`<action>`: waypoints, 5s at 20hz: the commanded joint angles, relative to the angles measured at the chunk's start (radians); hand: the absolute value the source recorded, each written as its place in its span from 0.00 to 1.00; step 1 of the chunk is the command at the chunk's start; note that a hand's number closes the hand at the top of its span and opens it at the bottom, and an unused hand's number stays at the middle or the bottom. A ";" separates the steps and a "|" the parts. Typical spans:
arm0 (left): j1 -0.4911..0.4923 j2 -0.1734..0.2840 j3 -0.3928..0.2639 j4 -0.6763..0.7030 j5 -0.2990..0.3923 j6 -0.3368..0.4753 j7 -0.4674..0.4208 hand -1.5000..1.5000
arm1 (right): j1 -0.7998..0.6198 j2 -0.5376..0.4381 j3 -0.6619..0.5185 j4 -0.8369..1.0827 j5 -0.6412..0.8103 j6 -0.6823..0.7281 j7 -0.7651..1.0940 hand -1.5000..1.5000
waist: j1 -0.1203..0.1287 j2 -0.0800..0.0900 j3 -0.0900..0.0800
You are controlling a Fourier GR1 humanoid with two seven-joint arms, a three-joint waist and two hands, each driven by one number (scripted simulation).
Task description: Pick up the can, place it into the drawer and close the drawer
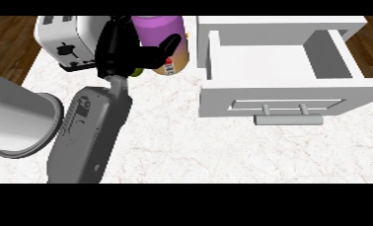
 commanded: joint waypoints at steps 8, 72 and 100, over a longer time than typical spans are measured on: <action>-0.300 -0.014 -0.054 0.239 0.034 0.127 -0.004 1.00 | -0.077 -0.013 0.015 0.055 0.040 0.002 0.001 0.00 | -0.006 0.003 0.000; -0.724 -0.014 -0.541 0.928 0.767 0.420 -0.423 0.00 | -0.205 -0.095 -0.013 -0.099 0.209 0.023 -0.032 0.00 | -0.069 0.022 0.001; -0.727 0.023 -0.546 0.821 0.775 0.474 -0.385 0.00 | -0.668 -0.102 0.643 0.272 1.365 -0.209 -0.251 0.00 | 0.031 0.003 -0.001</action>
